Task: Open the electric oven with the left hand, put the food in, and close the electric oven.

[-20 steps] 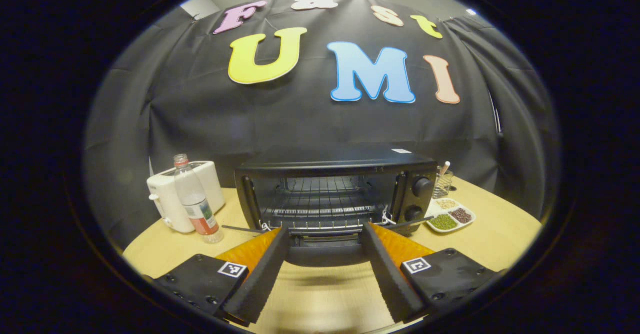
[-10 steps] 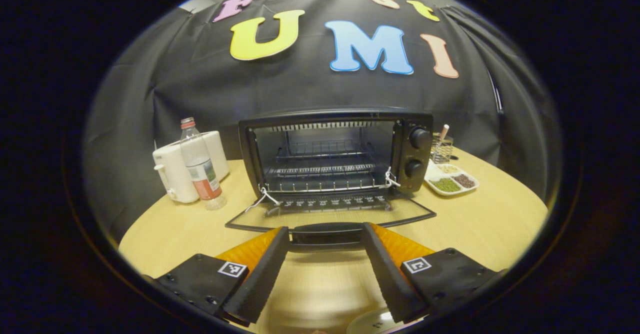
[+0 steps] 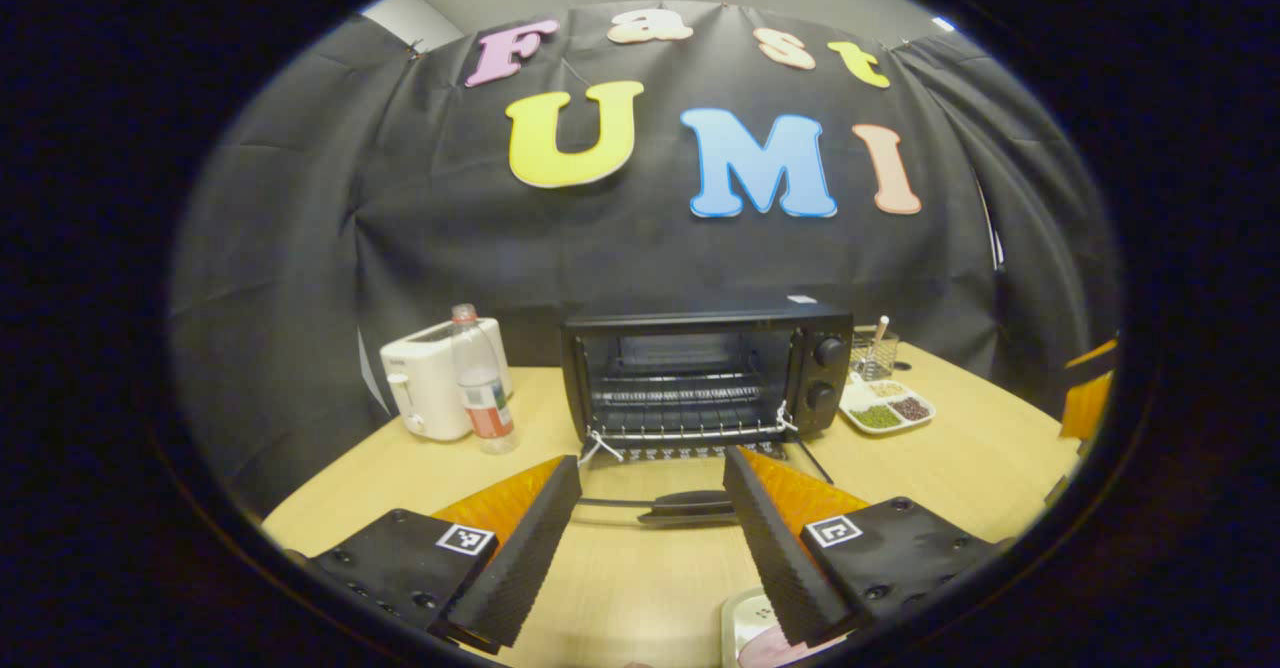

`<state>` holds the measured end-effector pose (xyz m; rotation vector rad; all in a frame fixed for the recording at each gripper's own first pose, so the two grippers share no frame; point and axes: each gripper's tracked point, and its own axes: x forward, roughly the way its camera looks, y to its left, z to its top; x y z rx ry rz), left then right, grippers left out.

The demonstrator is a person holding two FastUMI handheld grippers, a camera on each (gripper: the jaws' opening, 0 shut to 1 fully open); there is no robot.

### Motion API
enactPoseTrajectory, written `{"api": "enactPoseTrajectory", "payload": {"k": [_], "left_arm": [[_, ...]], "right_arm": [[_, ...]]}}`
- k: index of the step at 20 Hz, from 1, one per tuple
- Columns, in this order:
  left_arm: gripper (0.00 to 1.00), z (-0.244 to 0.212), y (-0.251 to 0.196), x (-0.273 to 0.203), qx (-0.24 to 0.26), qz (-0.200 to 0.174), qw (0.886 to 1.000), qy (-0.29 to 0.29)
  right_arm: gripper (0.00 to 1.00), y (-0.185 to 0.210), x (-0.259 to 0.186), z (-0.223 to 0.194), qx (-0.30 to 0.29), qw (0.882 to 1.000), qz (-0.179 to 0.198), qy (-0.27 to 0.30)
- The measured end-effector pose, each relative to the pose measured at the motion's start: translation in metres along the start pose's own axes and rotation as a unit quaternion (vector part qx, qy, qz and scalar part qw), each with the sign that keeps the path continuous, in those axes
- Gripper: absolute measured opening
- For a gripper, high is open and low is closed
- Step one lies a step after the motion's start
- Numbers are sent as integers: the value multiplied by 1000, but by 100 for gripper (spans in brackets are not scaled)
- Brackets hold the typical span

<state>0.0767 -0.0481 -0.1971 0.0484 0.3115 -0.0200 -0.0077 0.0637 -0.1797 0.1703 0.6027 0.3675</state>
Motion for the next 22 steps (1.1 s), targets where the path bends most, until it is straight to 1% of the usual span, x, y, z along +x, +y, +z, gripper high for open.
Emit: {"api": "enactPoseTrajectory", "payload": {"k": [3,4,6,7,8,9,10,11,17,18,20,21,22], "left_arm": [[100,32,27,-31,4,24,999,-32],[100,42,36,-42,3,32,999,-39],[100,54,50,-60,3,49,998,-50],[91,58,55,-69,5,57,997,-55],[97,63,59,-78,10,63,996,-61],[100,65,62,-85,15,69,995,-65],[90,69,66,-94,19,74,995,-70],[100,70,67,-100,21,80,994,-72],[100,67,83,-129,13,117,990,-74],[100,66,88,-133,12,125,989,-74],[100,67,101,-140,13,142,987,-75],[100,65,106,-144,12,149,986,-74],[100,65,112,-145,10,155,985,-74]], "right_arm": [[98,10,14,-24,37,997,40,54],[99,10,16,-31,49,995,49,76],[98,15,25,-52,72,987,69,128],[99,19,27,-61,82,982,78,153],[99,21,30,-67,92,977,86,174],[99,24,32,-77,100,971,91,195],[99,25,34,-84,108,967,93,212],[99,25,37,-90,113,963,94,227],[99,19,55,-133,125,937,86,315],[94,19,55,-139,131,932,85,327],[75,17,60,-155,139,921,79,356],[71,16,61,-163,141,915,76,370],[70,16,60,-166,142,909,77,384]]}}
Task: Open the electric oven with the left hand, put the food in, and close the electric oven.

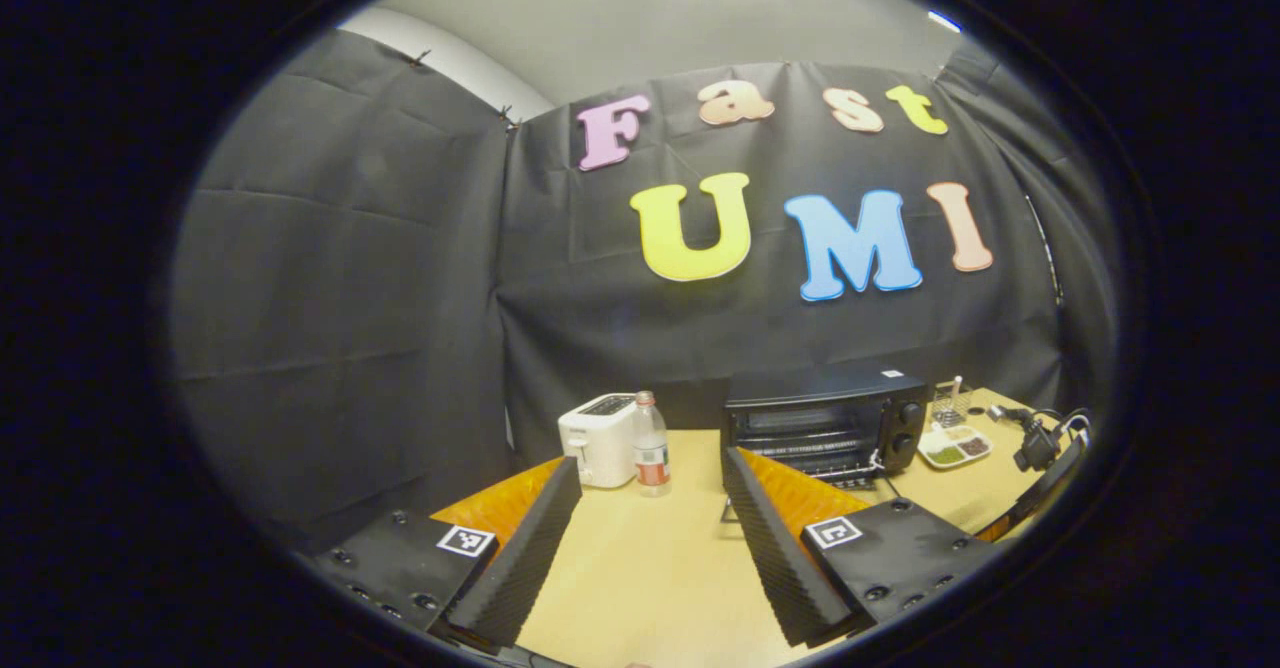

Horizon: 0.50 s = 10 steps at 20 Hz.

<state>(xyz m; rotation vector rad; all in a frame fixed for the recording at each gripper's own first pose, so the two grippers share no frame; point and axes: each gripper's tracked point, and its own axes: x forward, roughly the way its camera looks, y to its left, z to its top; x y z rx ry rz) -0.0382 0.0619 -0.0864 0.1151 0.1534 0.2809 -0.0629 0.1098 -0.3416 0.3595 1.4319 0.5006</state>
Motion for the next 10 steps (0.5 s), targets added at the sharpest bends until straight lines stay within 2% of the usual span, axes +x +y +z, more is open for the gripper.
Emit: {"api": "enactPoseTrajectory", "payload": {"k": [3,5,6,7,9,10], "left_arm": [[100,-4,11,3,-6,15,1000,9],[100,-1,15,7,-13,21,1000,6],[97,1,16,9,-15,23,1000,5],[100,1,15,11,-18,24,1000,4],[97,2,14,15,-23,22,999,5],[100,2,14,17,-23,22,999,5]], "right_arm": [[67,3,2,3,15,1000,8,16],[67,-13,6,0,12,999,-24,24],[17,-13,-5,0,14,999,-21,29],[14,-13,-1,-4,15,999,-16,36],[14,-17,8,0,23,999,-25,26],[3,-17,1,-2,26,999,-20,36]]}}
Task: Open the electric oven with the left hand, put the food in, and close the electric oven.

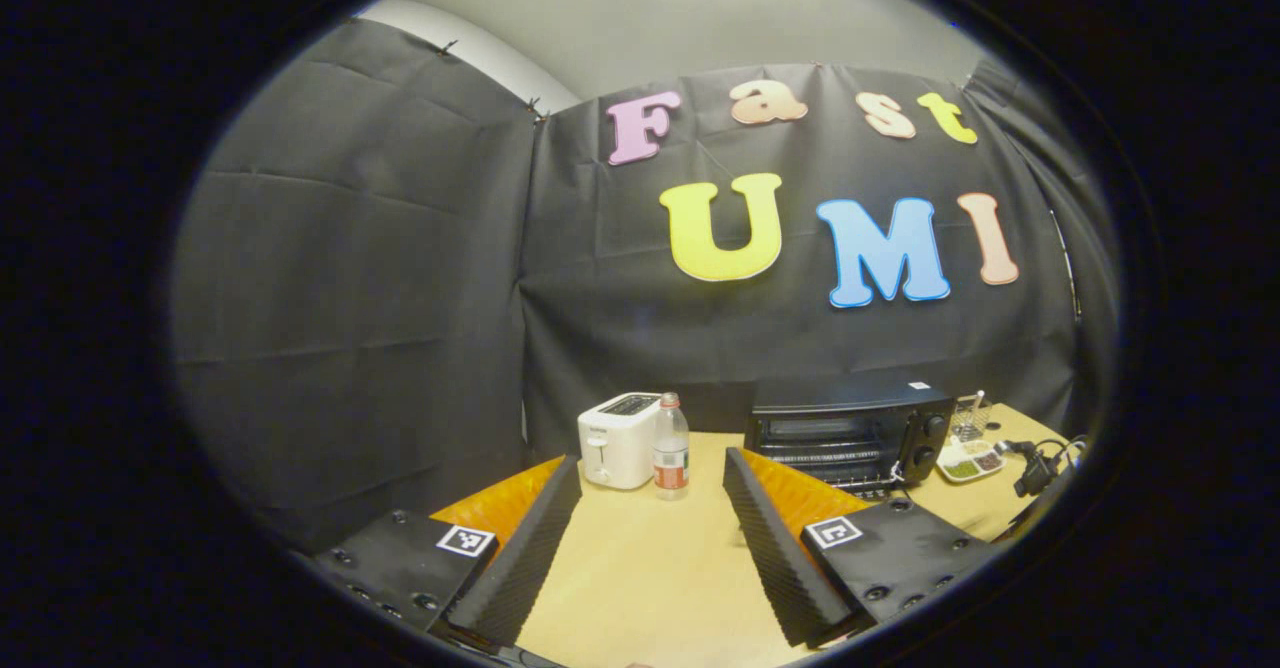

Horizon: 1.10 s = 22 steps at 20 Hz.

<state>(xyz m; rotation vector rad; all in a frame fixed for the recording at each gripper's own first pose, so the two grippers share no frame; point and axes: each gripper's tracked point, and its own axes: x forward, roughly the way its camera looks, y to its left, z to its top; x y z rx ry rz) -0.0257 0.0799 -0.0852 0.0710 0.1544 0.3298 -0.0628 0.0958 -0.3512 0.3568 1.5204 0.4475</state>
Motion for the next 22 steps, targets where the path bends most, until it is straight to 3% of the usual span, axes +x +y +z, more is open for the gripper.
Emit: {"api": "enactPoseTrajectory", "payload": {"k": [9,16,18,19,21,22], "left_arm": [[97,7,3,16,-3,-1,1000,-8],[100,11,5,37,-5,-3,1000,-14],[97,8,4,45,-4,-5,1000,-12],[90,7,5,49,-4,-7,1000,-11],[100,7,8,57,-2,-9,1000,-11],[100,7,11,61,-1,-9,1000,-10]], "right_arm": [[4,7,-22,10,35,996,82,-11],[3,10,-68,41,96,983,148,-49],[3,12,-84,62,113,979,155,-75],[4,13,-86,72,122,976,156,-87],[3,10,-94,98,145,970,149,-123],[3,9,-95,112,156,967,143,-142]]}}
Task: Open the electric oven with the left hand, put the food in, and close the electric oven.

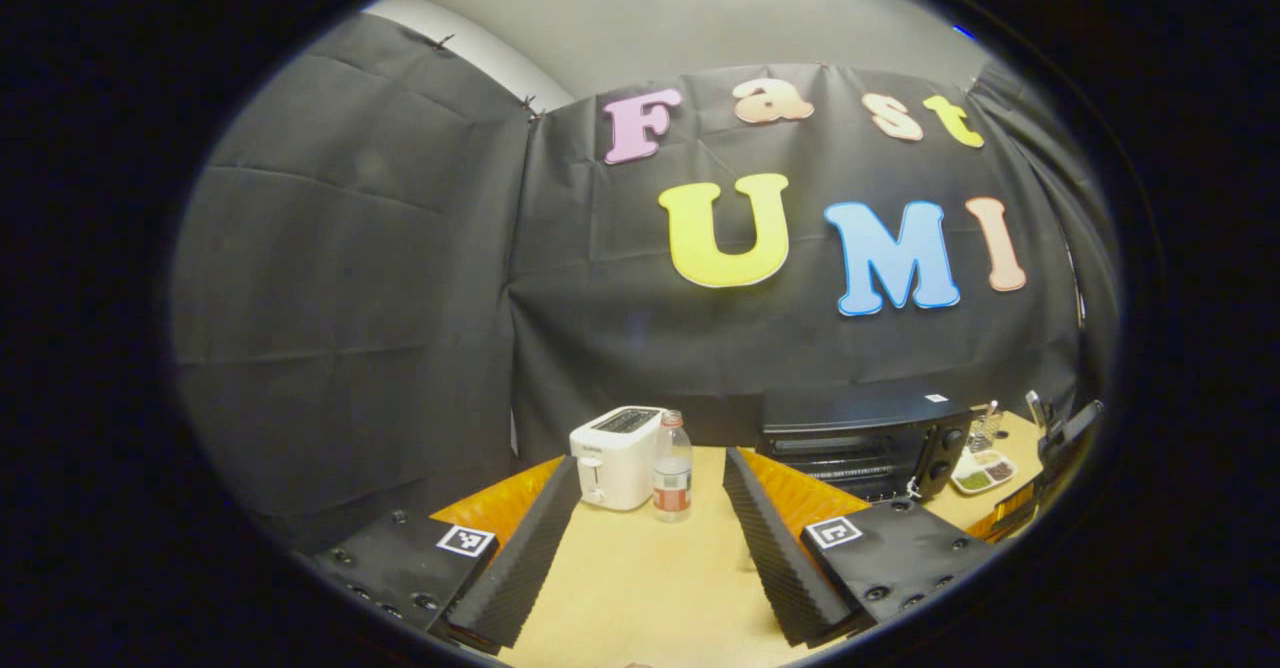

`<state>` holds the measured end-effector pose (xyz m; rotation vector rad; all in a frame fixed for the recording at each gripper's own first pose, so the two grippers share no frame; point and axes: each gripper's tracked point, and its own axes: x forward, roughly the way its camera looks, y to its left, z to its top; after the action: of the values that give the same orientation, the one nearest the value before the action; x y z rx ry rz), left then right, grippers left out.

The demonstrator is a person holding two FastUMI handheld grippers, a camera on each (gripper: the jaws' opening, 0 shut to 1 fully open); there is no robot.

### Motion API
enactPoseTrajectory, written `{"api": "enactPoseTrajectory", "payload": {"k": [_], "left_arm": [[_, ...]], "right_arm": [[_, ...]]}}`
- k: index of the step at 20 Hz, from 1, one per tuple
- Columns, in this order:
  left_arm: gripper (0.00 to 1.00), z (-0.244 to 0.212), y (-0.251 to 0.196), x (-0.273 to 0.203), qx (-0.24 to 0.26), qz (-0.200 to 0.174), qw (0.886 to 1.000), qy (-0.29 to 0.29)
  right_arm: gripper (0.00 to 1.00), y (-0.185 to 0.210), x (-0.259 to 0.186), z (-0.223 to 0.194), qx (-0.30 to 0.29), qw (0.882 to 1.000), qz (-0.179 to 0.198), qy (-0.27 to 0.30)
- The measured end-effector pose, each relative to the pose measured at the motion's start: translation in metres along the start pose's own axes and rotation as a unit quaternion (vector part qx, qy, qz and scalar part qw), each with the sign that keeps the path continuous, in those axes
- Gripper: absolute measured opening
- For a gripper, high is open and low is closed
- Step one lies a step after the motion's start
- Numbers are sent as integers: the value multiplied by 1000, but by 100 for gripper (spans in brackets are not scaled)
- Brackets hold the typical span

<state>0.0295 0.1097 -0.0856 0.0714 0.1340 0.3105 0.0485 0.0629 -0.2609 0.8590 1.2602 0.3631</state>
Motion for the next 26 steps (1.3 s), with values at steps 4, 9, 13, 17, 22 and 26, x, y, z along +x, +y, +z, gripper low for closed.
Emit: {"api": "enactPoseTrajectory", "payload": {"k": [4,9,13,17,22,26], "left_arm": [[97,-5,6,23,6,1,1000,7],[97,-2,11,50,15,-8,1000,12],[97,-6,7,73,19,-19,999,19],[97,-7,2,93,25,-29,999,22],[97,-12,-3,102,28,-44,998,35],[100,-14,-7,106,30,-51,997,42]], "right_arm": [[4,10,22,40,44,997,-4,-69],[3,27,43,86,120,982,19,-144],[3,39,68,112,190,965,35,-179],[3,43,90,140,246,943,45,-222],[3,48,99,168,275,919,38,-279],[6,62,104,182,296,904,65,-300]]}}
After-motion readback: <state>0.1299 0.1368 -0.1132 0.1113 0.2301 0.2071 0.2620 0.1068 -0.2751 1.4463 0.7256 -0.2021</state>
